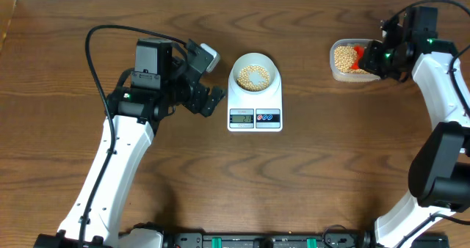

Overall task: Scoop item into bowl and weigh 50g on scale
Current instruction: 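Scoop more soybeans from the tub with the red scoop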

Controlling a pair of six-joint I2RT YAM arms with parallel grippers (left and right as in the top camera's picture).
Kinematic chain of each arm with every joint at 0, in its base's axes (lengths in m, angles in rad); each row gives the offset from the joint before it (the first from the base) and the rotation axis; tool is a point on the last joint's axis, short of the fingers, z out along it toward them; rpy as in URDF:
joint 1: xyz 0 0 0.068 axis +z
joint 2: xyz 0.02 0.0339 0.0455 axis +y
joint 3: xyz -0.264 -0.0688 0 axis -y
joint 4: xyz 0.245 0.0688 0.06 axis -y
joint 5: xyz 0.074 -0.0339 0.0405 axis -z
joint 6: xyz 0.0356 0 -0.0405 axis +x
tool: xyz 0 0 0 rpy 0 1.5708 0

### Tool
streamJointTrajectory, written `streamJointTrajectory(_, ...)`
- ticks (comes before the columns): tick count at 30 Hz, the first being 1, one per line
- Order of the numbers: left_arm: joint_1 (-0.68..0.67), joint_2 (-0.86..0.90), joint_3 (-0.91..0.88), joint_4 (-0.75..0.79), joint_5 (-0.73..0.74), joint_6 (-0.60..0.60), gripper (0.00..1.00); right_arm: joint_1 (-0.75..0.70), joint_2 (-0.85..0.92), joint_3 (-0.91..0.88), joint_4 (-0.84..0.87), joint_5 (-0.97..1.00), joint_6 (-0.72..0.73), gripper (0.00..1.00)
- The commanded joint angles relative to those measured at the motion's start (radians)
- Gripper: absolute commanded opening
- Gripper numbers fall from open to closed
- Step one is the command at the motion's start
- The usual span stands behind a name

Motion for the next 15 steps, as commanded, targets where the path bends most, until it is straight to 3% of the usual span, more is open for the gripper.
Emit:
streamJointTrajectory(1, 0.002, -0.002, -0.004, 0.0, 0.013, 0.018, 0.94, -0.021, 0.003, -0.006, 0.007, -0.076, -0.037, 0.01)
streamJointTrajectory(15, 0.002, -0.002, -0.004, 0.0, 0.013, 0.018, 0.94, -0.117, 0.003, -0.006, 0.015, -0.224, -0.059, 0.01)
